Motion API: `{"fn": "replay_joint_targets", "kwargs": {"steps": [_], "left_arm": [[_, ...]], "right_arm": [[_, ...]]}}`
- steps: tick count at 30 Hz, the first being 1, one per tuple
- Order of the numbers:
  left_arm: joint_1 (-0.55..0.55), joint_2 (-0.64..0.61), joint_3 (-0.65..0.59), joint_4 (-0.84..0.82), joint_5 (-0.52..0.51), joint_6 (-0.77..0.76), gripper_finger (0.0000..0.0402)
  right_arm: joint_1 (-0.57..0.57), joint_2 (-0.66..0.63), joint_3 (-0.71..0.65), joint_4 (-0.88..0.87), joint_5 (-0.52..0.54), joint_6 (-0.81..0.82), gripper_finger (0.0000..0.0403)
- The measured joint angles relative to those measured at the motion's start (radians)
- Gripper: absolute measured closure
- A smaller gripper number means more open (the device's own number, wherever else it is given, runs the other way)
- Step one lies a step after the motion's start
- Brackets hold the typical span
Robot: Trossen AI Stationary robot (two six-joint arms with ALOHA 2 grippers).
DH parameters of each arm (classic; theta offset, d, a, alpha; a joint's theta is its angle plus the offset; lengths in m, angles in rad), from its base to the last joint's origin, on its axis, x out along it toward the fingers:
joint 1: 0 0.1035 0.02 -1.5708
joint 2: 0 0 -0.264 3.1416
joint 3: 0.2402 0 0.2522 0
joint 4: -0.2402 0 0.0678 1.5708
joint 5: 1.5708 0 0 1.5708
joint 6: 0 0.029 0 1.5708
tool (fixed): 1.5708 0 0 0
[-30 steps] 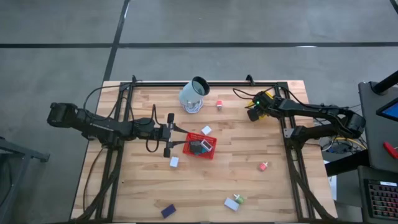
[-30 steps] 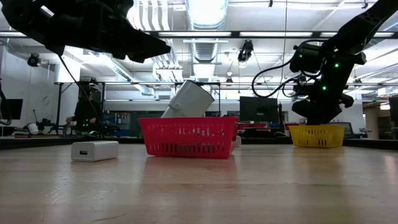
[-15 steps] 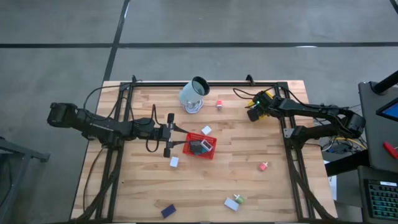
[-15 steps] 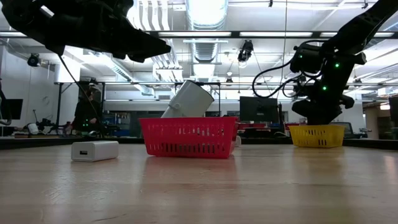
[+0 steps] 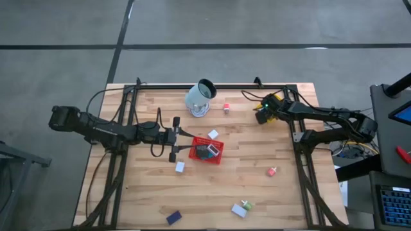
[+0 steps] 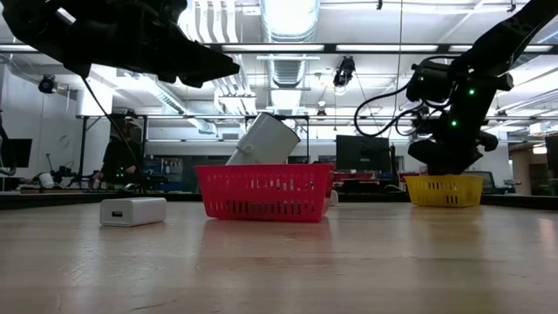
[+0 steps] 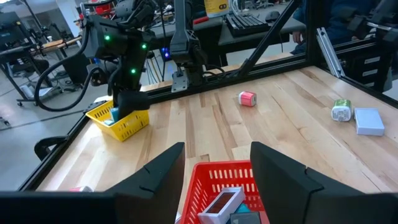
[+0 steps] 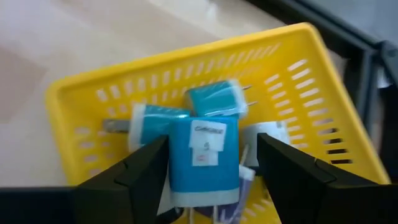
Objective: Pick & Place Office items
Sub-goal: Put the white digital clock into the red basket
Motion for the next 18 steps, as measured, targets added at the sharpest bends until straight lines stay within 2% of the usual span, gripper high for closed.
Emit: {"fn": "replay_joint_targets", "kwargs": {"steps": [10,18], "left_arm": [[0.0,0.0,0.0,0.0,0.0,0.0,0.0215],[0.0,0.0,0.0,0.0,0.0,0.0,0.0215]], "right_arm": [[0.007,-0.035,0.001,0.046,0.084,0.005,0.0168],[0.071,-0.122,-0.006,0.167,0.115,-0.077,0.0171]]}}
